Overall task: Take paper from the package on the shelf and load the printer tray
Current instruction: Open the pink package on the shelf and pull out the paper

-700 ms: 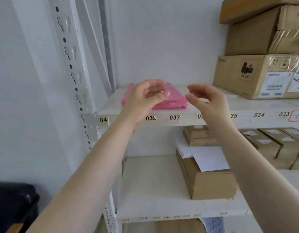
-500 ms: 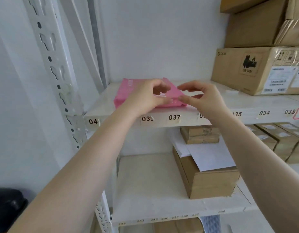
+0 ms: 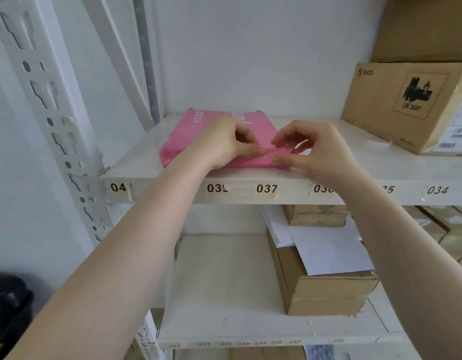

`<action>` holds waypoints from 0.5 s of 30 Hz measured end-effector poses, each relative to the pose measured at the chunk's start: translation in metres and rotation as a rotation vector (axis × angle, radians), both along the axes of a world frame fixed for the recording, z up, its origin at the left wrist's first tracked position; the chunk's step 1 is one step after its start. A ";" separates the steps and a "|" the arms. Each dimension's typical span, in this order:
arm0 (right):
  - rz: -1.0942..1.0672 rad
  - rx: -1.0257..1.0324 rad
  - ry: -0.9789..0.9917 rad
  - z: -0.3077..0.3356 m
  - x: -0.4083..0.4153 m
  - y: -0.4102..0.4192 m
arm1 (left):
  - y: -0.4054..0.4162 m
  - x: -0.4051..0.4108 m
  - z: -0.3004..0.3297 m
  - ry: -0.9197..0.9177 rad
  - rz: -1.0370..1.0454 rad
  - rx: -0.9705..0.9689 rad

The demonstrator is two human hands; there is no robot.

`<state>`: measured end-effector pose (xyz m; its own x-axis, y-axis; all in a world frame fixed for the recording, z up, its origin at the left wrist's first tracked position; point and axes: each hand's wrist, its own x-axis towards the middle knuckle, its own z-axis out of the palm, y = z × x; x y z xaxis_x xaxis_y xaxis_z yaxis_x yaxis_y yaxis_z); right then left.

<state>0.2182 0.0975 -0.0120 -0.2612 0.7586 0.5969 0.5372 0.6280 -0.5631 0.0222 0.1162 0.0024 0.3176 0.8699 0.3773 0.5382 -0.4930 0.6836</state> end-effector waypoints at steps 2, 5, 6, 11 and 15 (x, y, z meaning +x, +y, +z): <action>0.020 0.006 0.028 0.000 -0.002 0.003 | 0.001 0.000 0.000 -0.015 -0.013 -0.023; 0.019 0.004 0.039 0.000 -0.005 0.004 | 0.000 -0.003 -0.002 -0.037 -0.042 -0.016; 0.013 -0.010 0.049 0.000 -0.006 0.005 | -0.001 -0.004 -0.003 -0.045 -0.056 -0.009; -0.020 -0.052 0.161 0.001 -0.006 0.008 | -0.010 -0.009 -0.005 0.033 -0.083 0.075; -0.027 -0.075 0.201 0.003 -0.008 0.007 | -0.012 -0.007 -0.008 0.142 0.038 0.210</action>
<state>0.2101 0.1044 -0.0089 -0.1219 0.8077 0.5769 0.4254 0.5676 -0.7049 0.0149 0.1038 -0.0054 0.3492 0.7893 0.5051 0.6425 -0.5940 0.4840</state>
